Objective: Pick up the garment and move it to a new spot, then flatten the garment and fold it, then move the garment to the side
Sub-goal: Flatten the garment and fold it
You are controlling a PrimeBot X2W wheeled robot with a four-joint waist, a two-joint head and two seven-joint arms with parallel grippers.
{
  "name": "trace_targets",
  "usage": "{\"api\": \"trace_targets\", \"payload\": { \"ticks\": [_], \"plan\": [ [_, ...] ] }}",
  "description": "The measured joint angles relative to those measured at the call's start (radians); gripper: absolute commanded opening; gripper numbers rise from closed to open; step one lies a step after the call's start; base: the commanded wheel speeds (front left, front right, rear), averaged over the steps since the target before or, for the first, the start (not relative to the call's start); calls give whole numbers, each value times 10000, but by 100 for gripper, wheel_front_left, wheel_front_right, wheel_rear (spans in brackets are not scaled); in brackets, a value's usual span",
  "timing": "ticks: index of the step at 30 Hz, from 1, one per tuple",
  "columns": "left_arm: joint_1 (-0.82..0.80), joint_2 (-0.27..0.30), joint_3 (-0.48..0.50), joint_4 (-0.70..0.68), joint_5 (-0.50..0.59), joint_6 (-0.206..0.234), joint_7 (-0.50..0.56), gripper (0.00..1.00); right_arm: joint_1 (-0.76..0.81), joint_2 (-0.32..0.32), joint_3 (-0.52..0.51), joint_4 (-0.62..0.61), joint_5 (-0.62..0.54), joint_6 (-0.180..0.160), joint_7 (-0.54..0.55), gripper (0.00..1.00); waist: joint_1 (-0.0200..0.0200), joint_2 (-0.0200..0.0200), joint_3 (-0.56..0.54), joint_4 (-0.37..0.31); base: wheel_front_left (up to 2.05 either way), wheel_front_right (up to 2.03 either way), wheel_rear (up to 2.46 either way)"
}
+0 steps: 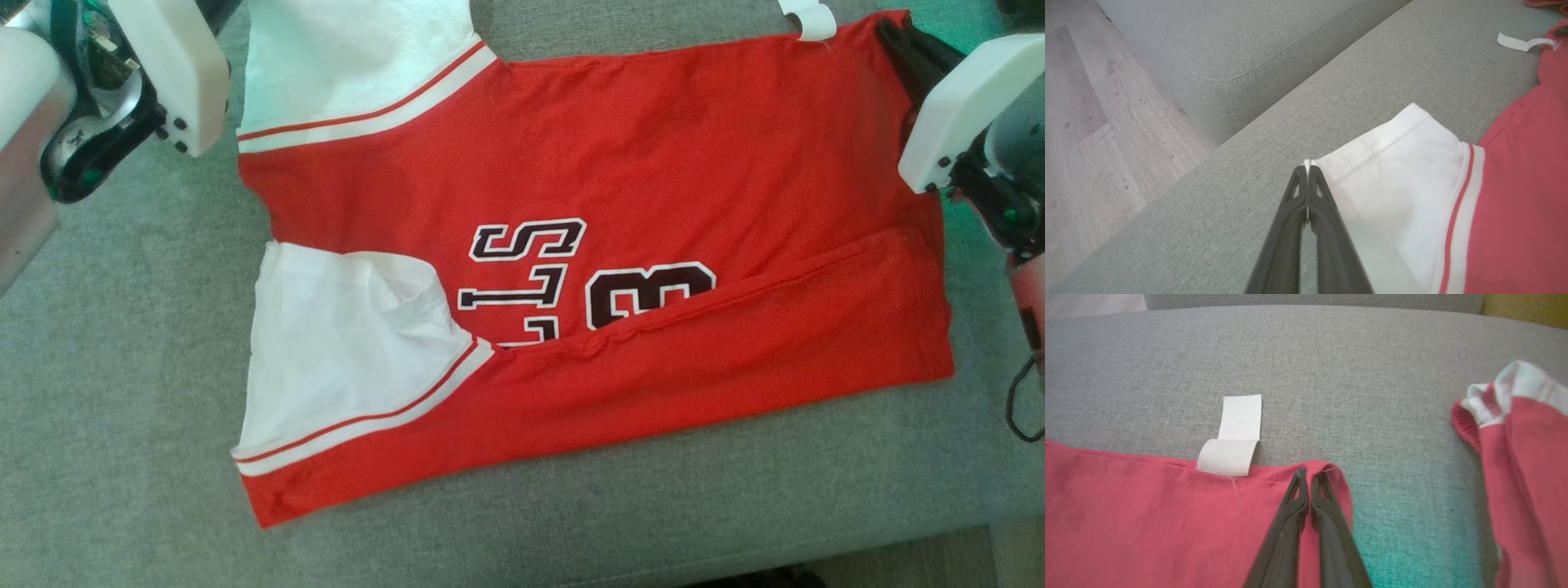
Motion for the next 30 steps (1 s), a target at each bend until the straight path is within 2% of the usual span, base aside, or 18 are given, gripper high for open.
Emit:
{"api": "trace_targets", "payload": {
  "ticks": [7, 13, 18, 23, 30],
  "plan": [
    [-119, 6, -161, 113, 150, 0, -343, 0, -122, -180, 153, 119, 79, 0, -510, 0, 0, 0, -38, 65, 0, 0, 0],
    [-547, 4, -192, 535, 874, -2, -2161, 0, -224, -174, -447, 309, 81, 0, -1651, 0, 0, 0, -175, 172, 0, 0, 0],
    [-977, -111, -140, 984, 849, -2, -3262, 0, -453, -201, -940, 330, 81, 0, -2121, 0, -1, 0, -345, 304, 0, 0, 0],
    [-932, -311, -146, 907, 332, -2, -3563, 0, -232, -389, -1256, 159, 192, 0, -2150, 0, -1, 0, -538, 541, 0, 0, 0],
    [-213, -50, -169, -94, 182, -2, -3946, 0, 1043, -614, -1883, -276, 481, 0, -2073, 0, 0, 0, -806, 993, 0, 0, 0]
  ]
}}
